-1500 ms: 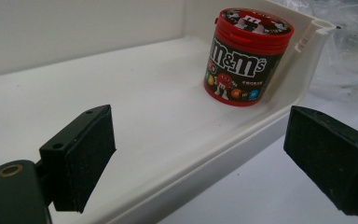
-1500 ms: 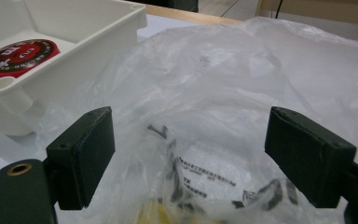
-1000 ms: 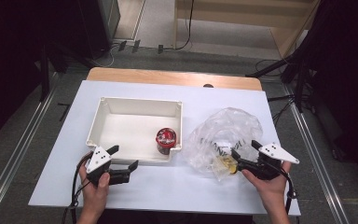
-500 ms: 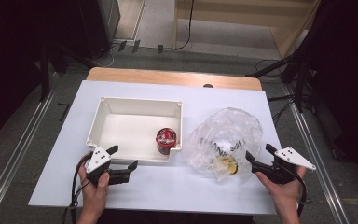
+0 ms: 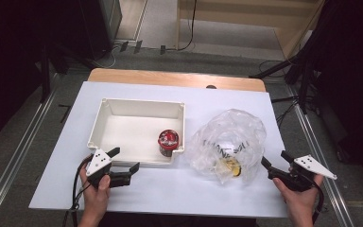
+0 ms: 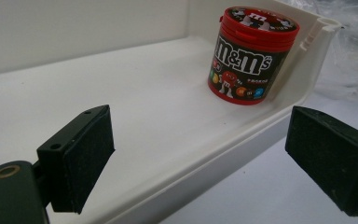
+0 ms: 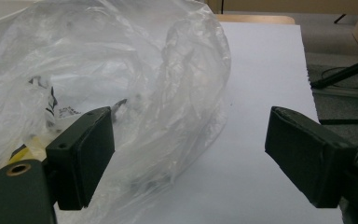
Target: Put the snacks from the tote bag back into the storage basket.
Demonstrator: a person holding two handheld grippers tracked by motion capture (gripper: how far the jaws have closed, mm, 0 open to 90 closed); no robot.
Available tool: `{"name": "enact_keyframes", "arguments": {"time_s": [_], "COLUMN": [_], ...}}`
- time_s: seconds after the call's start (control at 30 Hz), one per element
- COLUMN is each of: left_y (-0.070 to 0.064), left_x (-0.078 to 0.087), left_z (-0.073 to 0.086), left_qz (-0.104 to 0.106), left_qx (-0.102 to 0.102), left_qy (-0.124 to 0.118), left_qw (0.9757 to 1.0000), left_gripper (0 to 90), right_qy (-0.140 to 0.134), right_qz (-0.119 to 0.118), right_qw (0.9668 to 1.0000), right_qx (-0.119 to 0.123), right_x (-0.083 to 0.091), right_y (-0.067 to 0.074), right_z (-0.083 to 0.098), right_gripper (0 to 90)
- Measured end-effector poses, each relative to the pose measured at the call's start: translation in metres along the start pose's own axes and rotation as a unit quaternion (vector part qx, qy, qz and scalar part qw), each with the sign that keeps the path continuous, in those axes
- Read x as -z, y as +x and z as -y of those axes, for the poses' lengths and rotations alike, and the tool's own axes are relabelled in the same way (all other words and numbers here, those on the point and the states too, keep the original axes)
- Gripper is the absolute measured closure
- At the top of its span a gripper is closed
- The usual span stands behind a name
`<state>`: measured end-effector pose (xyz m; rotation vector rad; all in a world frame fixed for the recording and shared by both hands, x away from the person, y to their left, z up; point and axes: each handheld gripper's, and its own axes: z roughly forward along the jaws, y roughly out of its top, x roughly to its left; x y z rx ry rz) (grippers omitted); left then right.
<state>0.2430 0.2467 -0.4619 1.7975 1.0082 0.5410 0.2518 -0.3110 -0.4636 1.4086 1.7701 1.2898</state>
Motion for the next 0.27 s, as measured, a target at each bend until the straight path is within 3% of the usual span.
{"name": "enact_keyframes", "arguments": {"time_s": [0.27], "left_y": [-0.0008], "left_x": [-0.002], "left_z": [0.0003], "left_qz": [0.003], "left_qx": [-0.003], "left_qy": [0.002], "left_qw": [1.0], "left_gripper": [8.3], "right_qy": [0.012], "right_qz": [0.0], "right_qw": [0.9999], "right_qx": [-0.003], "right_x": [-0.0077], "right_y": [-0.0012], "right_z": [0.0065], "right_gripper": [16.0]}}
